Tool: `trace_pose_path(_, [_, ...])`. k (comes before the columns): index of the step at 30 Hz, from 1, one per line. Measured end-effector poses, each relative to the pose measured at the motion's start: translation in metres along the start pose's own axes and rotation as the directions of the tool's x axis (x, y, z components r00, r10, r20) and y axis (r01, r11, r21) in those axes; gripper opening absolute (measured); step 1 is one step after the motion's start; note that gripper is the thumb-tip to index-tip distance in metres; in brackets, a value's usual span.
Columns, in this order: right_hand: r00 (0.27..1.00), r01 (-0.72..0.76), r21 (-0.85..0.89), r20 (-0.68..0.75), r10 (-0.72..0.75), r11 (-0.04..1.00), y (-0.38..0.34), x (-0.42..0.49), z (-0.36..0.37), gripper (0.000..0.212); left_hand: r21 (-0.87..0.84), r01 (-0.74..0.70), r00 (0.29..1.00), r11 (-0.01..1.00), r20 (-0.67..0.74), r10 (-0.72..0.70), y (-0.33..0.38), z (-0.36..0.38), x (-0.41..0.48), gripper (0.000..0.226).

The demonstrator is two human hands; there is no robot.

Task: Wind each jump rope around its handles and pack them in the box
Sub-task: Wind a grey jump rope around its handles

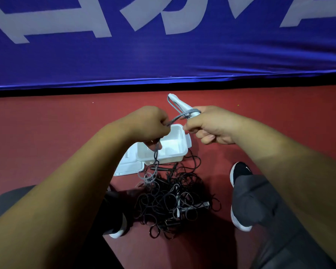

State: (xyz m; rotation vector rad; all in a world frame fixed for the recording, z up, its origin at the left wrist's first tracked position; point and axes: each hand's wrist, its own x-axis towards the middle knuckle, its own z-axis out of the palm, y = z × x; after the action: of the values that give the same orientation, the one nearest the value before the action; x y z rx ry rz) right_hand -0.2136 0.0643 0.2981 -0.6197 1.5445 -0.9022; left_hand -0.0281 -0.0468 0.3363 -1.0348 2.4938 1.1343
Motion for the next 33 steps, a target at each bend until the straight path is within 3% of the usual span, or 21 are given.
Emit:
trace_pose_path(3, [0.995, 0.032, 0.091, 0.089, -0.040, 0.995, -0.010, -0.008, 0.004, 0.018, -0.235, 0.031, 1.000, 0.971, 0.006, -0.030, 0.002, -0.001, 0.001, 0.019])
trace_pose_path(7, [0.998, 0.005, 0.315, 0.059, -0.025, 0.949, -0.018, -0.008, -0.003, 0.044, -0.480, -0.100, 0.995, 0.872, -0.039, 0.093, 0.002, -0.006, 0.002, 0.023])
trace_pose_path(12, [0.998, 0.006, 0.423, 0.048, -0.029, 0.906, -0.023, -0.011, -0.004, 0.031, -0.673, -0.264, 0.956, 0.691, -0.088, 0.279, 0.006, -0.010, -0.001, 0.014])
trace_pose_path(14, [0.998, 0.015, 0.405, 0.054, -0.040, 0.914, -0.026, -0.014, -0.002, 0.029, -0.643, -0.293, 0.937, 0.707, -0.045, 0.346, 0.004, -0.009, -0.001, 0.019])
trace_pose_path(16, [0.997, 0.034, 0.371, 0.048, -0.056, 0.928, -0.027, -0.017, 0.000, 0.029, -0.543, -0.297, 0.931, 0.786, 0.019, 0.365, 0.004, -0.008, -0.001, 0.027])
trace_pose_path(21, [0.996, 0.084, 0.373, -0.027, -0.080, 0.924, -0.027, -0.021, -0.005, 0.030, -0.345, -0.225, 0.962, 0.911, 0.070, 0.264, 0.007, -0.006, -0.002, 0.014])
trace_pose_path(33, [0.988, 0.153, 0.357, -0.058, -0.141, 0.921, -0.027, -0.020, -0.012, 0.024, -0.181, -0.191, 0.973, 0.965, 0.098, 0.211, 0.003, -0.012, -0.002, 0.020])
